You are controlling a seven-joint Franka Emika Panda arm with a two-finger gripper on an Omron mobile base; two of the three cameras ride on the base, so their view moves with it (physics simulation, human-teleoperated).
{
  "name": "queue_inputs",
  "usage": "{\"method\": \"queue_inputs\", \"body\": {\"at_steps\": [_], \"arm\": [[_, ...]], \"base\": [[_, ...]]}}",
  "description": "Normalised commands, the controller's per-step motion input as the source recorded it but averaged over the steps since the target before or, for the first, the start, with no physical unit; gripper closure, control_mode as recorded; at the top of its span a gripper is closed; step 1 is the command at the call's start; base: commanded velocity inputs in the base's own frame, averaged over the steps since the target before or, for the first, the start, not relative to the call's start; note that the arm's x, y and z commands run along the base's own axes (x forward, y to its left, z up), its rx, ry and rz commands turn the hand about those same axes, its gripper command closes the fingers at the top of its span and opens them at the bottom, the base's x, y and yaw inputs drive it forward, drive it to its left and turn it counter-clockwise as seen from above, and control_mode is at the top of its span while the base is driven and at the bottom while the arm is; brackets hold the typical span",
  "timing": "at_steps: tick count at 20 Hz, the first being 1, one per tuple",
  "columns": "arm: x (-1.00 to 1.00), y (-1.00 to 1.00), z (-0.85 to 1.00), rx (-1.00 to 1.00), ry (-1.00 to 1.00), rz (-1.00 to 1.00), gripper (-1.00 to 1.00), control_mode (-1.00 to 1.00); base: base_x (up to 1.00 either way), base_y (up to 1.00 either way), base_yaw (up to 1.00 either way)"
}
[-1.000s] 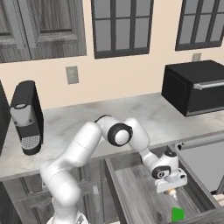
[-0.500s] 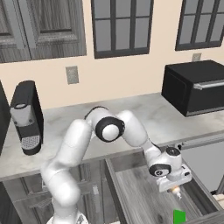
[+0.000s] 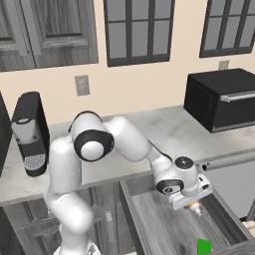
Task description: Restock the sink supplies by placing the sponge and soap dispenser on the counter and next to the sink. Make sure the soap dispenser is upright.
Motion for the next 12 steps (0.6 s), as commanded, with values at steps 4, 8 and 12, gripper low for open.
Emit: {"method": "queue_inputs", "body": {"at_steps": [4,8,12], "arm": [[-0.13,0.53,1.00,-0.01,0.00,0.00,1.00,-1.00],[-0.23,0.42,1.00,0.01,0.00,0.00,1.00,-1.00],[-0.20,0.38,1.00,0.04,0.07,0.00,1.00,-1.00]], "base": [[0.00,0.00,0.00],[0.00,0.00,0.00],[0.00,0.00,0.00]]}}
